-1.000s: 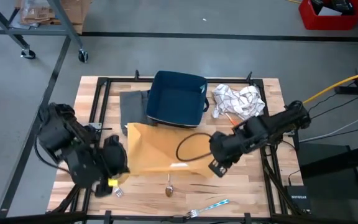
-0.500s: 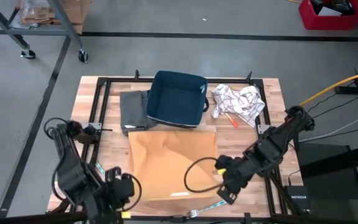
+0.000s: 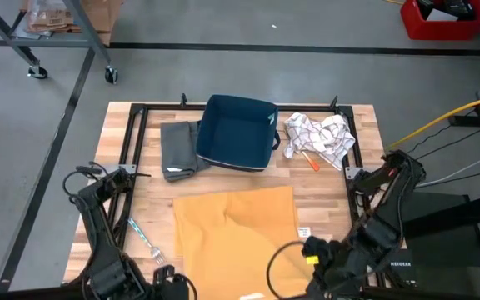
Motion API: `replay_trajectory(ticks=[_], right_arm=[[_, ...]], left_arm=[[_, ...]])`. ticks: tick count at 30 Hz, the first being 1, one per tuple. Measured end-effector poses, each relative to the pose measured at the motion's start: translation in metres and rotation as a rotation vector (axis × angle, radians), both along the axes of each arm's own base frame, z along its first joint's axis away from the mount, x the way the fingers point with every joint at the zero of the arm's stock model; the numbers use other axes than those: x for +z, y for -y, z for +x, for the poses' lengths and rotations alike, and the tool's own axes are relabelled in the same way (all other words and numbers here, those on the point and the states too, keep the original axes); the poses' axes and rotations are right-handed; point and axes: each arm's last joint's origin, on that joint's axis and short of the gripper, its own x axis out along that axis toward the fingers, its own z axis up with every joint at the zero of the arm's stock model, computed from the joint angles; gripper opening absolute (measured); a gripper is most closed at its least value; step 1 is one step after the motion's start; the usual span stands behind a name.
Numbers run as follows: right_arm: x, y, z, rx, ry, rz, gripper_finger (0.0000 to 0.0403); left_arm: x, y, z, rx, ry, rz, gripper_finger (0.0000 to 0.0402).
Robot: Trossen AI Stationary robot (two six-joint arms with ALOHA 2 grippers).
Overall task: Fold towel
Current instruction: Fold the yellow towel
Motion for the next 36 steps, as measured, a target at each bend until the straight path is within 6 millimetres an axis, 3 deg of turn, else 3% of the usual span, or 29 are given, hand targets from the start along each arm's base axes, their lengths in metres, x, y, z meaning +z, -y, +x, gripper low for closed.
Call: replay_trajectory(ticks=[4, 9, 15, 20, 25, 32, 36], right_arm=[[-0.01, -0.016, 0.0, 0.031, -0.006, 0.004, 0.0005], [-0.019, -0.014, 0.003, 0.015, 0.006, -0.09, 0.0005], [-0.027, 0.015, 0.009, -0.085, 0.042, -0.398, 0.0005], [-0.03, 0.043, 0.016, -0.163, 0.001, -0.6, 0.0005], [-0.044, 0.064, 0.028, -0.215, -0.057, -0.712, 0.0005], [-0.08, 0.084, 0.039, -0.176, -0.158, -0.823, 0.0005], [-0.088, 0.094, 0.044, -0.177, -0.193, -0.849, 0.0005]], left_arm=[[-0.003, 0.005, -0.001, -0.009, 0.006, -0.008, 0.0], [-0.009, -0.005, -0.005, 0.005, -0.036, 0.118, 0.0], [-0.017, -0.032, -0.009, 0.161, -0.115, 0.365, 0.0], [-0.022, -0.039, 0.001, 0.122, -0.03, 0.48, 0.0], [-0.051, -0.05, 0.012, 0.152, -0.103, 0.594, 0.0], [-0.097, -0.068, 0.022, 0.247, -0.183, 0.743, 0.0], [-0.108, -0.084, 0.025, 0.313, -0.212, 0.775, 0.0]])
